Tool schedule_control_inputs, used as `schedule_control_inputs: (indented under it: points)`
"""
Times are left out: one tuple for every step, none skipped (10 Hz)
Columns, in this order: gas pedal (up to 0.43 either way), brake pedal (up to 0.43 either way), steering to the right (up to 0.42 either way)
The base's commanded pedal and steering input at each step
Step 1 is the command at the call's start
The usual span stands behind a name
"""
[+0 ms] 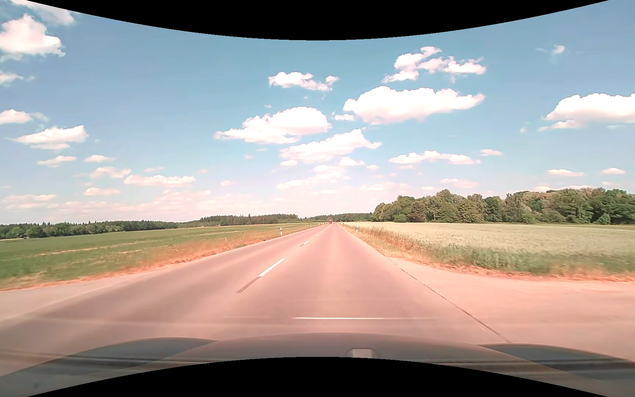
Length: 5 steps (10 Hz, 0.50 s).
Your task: Follow the waypoints while adhering to traffic rules and regulations
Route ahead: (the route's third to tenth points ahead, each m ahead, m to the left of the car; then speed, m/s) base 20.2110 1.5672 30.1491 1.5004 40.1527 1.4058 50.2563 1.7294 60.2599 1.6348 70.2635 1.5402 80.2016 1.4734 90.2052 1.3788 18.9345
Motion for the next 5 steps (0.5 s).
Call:
schedule_control_inputs:
  points:
    - [0.240, 0.000, -0.001]
    - [0.240, 0.000, -0.001]
    - [0.248, 0.000, -0.001]
    - [0.248, 0.000, -0.001]
    - [0.248, 0.000, -0.001]
